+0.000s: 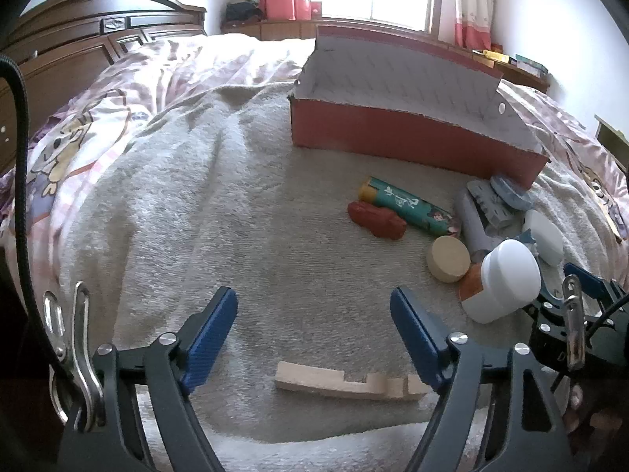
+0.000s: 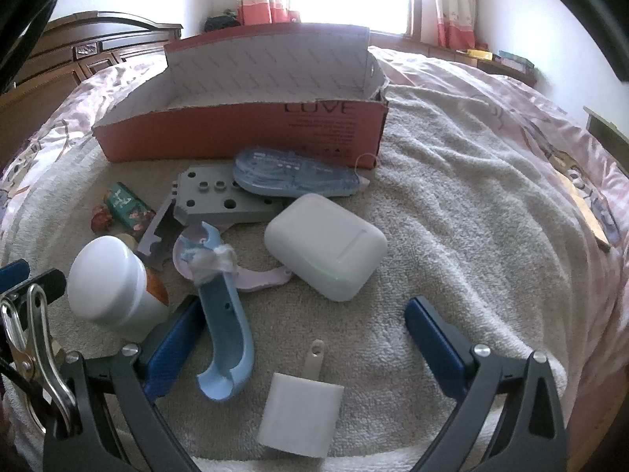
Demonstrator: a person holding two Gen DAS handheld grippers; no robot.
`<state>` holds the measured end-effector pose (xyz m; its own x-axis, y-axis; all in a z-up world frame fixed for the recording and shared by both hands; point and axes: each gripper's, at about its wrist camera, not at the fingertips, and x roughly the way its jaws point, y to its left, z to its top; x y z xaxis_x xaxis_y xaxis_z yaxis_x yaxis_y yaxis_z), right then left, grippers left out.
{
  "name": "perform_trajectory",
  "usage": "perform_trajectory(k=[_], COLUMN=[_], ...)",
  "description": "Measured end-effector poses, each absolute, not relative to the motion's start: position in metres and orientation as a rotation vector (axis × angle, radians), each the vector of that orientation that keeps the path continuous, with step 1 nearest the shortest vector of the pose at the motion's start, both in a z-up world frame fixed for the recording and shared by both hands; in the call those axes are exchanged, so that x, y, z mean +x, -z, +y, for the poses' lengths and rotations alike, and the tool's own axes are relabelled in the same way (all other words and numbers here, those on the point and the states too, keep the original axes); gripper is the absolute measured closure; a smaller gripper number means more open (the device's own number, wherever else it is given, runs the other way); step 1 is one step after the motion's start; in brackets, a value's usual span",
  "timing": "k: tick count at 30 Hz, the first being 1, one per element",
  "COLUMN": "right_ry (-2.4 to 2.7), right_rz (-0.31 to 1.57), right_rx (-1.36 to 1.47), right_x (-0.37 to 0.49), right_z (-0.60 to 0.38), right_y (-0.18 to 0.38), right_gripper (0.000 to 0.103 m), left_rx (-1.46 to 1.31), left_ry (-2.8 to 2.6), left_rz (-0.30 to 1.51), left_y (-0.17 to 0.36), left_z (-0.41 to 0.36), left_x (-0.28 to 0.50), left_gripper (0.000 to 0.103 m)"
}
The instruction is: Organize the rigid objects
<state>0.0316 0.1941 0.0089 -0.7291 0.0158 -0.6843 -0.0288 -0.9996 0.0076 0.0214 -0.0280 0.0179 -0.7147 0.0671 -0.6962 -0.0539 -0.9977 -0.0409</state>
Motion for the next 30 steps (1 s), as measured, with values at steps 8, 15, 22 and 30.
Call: perform_trajectory(k=[8, 15, 22, 30], right_ry=[-2.94, -2.965, -2.995, -3.045], right_rz=[0.038, 0.11, 0.123, 0.076], right_rx=[-1.194, -1.231, -1.241, -1.218], right_x=[0.038, 0.043, 0.045, 0.049], right_z=[0.2, 0.216, 0.22, 0.212], right_y=[-0.017, -0.021, -0.02, -0.025], right_gripper=[0.001, 0.001, 0.003, 0.005], left_rx=[-1.137, -1.149, -1.133, -1.112], left_ry=[-2.816, -2.775, -2.766, -2.759], left_rz=[0.0, 0.043, 0.069, 0.089], left_y=[-0.024, -0.02, -0.022, -0.022], left_z=[-0.011, 0.006, 0.014, 0.017], left_x=[0.003, -0.025, -0.037, -0.034], left_gripper=[0.028, 0.041, 0.042, 0.07])
